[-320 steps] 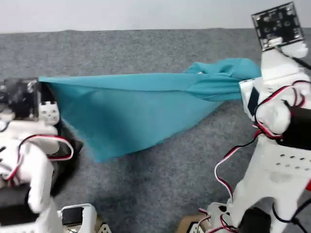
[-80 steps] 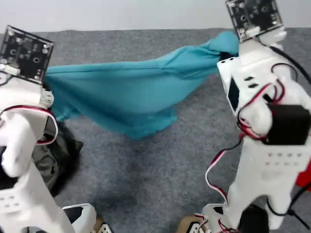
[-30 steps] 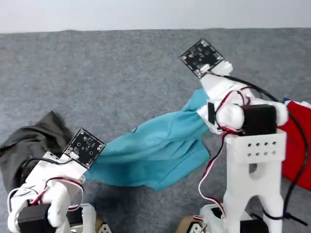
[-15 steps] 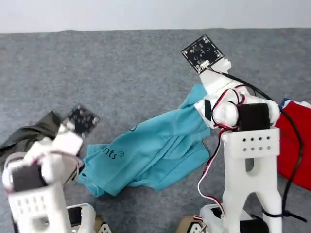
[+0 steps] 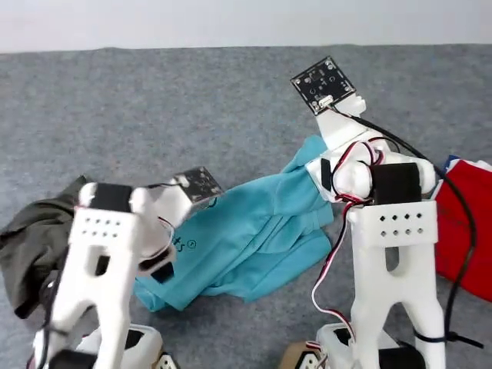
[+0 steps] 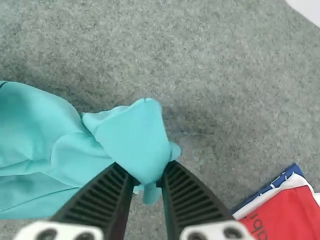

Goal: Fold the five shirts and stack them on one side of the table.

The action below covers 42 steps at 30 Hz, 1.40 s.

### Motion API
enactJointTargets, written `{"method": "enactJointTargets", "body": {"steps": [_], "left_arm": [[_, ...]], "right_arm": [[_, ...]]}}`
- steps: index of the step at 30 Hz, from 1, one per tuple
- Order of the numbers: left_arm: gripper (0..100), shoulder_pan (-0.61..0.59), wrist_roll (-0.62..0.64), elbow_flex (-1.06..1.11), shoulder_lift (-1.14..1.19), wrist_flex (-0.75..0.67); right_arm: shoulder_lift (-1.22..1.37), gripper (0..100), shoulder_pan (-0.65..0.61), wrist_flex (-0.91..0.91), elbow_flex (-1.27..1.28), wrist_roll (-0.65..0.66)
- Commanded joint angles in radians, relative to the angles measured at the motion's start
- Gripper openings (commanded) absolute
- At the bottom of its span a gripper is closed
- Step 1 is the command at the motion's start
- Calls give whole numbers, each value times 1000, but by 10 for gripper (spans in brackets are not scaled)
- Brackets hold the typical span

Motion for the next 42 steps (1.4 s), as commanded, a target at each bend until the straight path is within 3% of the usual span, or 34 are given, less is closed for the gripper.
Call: {"method": "enactJointTargets", "body": {"steps": [1,18,23,30,42], "left_arm": [[175,21,21,-7,121,15],[205,28,121,47,365,-278],[141,28,132,108,371,-348],[56,28,127,88,370,-311],[22,21,126,-268,325,-3]], "right_arm": [[-2,10,-1,-18,-8,-9],[-5,10,1,-18,-3,-11],[-4,10,1,-18,-5,-11],[-4,10,1,-18,-6,-11],[-12,10,65,-38,-9,-5]]}}
